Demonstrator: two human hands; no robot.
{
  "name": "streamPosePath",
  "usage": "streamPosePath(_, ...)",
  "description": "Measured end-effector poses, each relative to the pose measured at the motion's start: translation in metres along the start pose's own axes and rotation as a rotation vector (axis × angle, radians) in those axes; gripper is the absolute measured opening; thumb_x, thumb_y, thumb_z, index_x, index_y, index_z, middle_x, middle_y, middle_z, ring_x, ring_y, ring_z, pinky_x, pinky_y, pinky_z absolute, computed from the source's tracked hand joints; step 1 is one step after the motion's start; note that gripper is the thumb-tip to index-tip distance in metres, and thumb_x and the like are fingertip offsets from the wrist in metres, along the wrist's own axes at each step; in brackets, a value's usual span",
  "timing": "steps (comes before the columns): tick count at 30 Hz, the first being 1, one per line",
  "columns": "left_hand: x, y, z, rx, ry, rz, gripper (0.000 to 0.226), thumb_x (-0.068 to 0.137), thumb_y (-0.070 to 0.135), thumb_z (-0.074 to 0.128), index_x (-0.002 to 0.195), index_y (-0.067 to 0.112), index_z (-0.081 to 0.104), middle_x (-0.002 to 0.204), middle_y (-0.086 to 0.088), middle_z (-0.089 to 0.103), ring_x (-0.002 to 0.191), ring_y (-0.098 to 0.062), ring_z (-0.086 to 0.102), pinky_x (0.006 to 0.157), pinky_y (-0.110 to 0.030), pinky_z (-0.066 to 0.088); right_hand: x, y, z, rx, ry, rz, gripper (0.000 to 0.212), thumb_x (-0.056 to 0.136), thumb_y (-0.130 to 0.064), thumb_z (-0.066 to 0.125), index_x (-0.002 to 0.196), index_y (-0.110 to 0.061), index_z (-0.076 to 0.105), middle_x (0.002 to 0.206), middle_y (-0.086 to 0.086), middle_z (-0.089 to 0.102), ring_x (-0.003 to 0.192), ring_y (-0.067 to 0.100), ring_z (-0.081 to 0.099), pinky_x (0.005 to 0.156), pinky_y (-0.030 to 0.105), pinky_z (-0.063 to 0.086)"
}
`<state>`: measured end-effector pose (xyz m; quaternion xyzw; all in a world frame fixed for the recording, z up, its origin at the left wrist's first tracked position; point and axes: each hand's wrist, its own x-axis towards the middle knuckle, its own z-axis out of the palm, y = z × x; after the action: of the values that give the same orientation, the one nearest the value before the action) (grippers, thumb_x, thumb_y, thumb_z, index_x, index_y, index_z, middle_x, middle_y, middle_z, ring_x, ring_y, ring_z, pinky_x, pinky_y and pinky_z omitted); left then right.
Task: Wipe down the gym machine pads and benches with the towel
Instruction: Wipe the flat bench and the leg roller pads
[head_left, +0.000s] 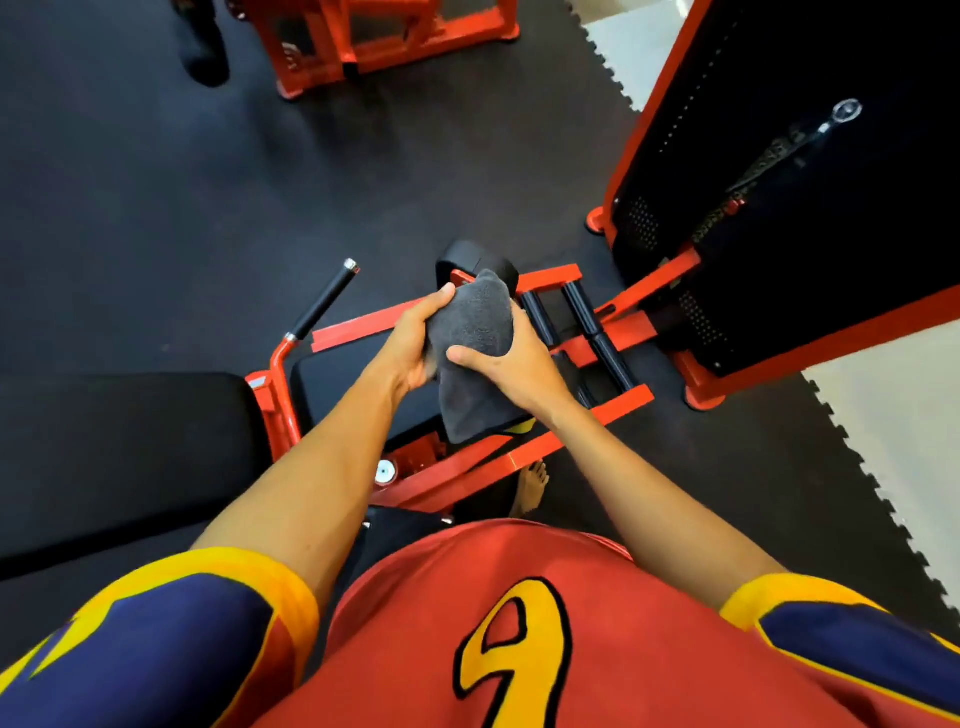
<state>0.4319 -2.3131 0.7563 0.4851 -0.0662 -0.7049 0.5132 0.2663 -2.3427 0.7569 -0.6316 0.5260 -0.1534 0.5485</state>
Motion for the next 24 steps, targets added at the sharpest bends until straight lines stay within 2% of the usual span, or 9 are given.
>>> streamPosePath(2,-0.003,-0.007,0.011,-0.04,0.017,0.05,0.058,0.101,0.039,0.056,0.136,-0.007,0.057,0.136,-0.029,0.06,0.128,-0.039,0.058,0.115,-0.046,0.043,0.005,0.001,-0.01,0.031,-0.025,-0.017,0.106,0.06,-0.06,0.09,0.15,-0.034,0.041,0.139,-0.013,0.059,0.126,0.009,0.058,0.104,0.031,0.046)
streamPosePath(6,-0.015,-0.018,0.024,-0.064,0.061,0.172,0.046,0.106,0.035,0.047,0.133,0.0,0.059,0.119,-0.015,0.072,0.109,-0.024,0.07,0.094,-0.032,0.057,0.015,-0.001,-0.032,-0.031,-0.053,-0.093,0.077,0.073,-0.029,0.089,0.14,-0.03,0.049,0.125,-0.008,0.064,0.114,0.012,0.063,0.094,0.026,0.049)
streamPosePath(9,-0.013,-0.016,0.033,0.024,0.137,0.227,0.042,0.106,0.039,0.047,0.131,0.007,0.061,0.124,-0.011,0.069,0.113,-0.023,0.067,0.1,-0.036,0.054,0.027,-0.006,-0.052,-0.046,-0.048,-0.118,0.064,0.076,-0.018,0.084,0.133,-0.024,0.054,0.12,-0.005,0.067,0.107,0.01,0.064,0.084,0.013,0.048)
streamPosePath(11,-0.012,-0.019,0.038,0.058,0.18,0.258,0.04,0.105,0.041,0.05,0.127,0.01,0.061,0.125,-0.011,0.067,0.113,-0.025,0.066,0.101,-0.039,0.054,0.029,-0.012,-0.066,-0.099,-0.069,-0.161,0.06,0.073,-0.016,0.083,0.128,-0.022,0.057,0.115,-0.006,0.068,0.103,0.01,0.065,0.087,0.02,0.051)
streamPosePath(13,-0.011,-0.026,0.04,0.062,0.271,0.29,0.034,0.106,0.041,0.048,0.116,0.012,0.063,0.115,-0.008,0.071,0.106,-0.023,0.069,0.094,-0.037,0.058,0.029,-0.018,-0.083,-0.178,-0.08,-0.184,0.059,0.073,-0.013,0.082,0.127,-0.021,0.059,0.114,-0.005,0.069,0.103,0.012,0.065,0.092,0.027,0.052)
streamPosePath(15,-0.007,-0.038,0.037,0.044,0.385,0.332,0.032,0.108,0.036,0.043,0.103,0.013,0.064,0.106,-0.005,0.075,0.103,-0.021,0.072,0.094,-0.037,0.058,0.029,-0.024,-0.102,-0.279,-0.074,-0.195,0.059,0.073,-0.018,0.08,0.128,-0.025,0.06,0.116,-0.005,0.069,0.106,0.015,0.065,0.095,0.03,0.051)
streamPosePath(17,-0.001,-0.052,0.034,0.031,0.495,0.333,0.03,0.108,0.031,0.042,0.096,0.016,0.065,0.103,-0.002,0.073,0.099,-0.017,0.07,0.095,-0.035,0.053,0.031,-0.028,-0.121,-0.385,-0.069,-0.193,0.062,0.066,-0.034,0.076,0.125,-0.039,0.057,0.118,-0.008,0.069,0.109,0.019,0.064,0.099,0.039,0.051)
streamPosePath(20,0.002,-0.085,0.033,0.141,0.663,0.299,0.022,0.094,0.038,0.049,0.085,0.022,0.061,0.096,0.0,0.063,0.089,-0.014,0.057,0.085,-0.034,0.042,0.035,-0.027,-0.142,-0.528,-0.12,-0.219,0.069,0.057,-0.046,0.066,0.125,-0.049,0.052,0.118,-0.011,0.069,0.11,0.022,0.065,0.098,0.047,0.052)
streamPosePath(24,0.007,-0.119,0.034,0.28,0.788,0.189,0.03,0.104,0.029,0.046,0.107,0.007,0.065,0.103,-0.007,0.058,0.094,-0.02,0.051,0.082,-0.033,0.037,0.046,-0.027,-0.153,-0.735,-0.223,-0.261,0.073,0.062,-0.044,0.066,0.132,-0.049,0.047,0.129,-0.007,0.066,0.118,0.028,0.062,0.1,0.048,0.05)
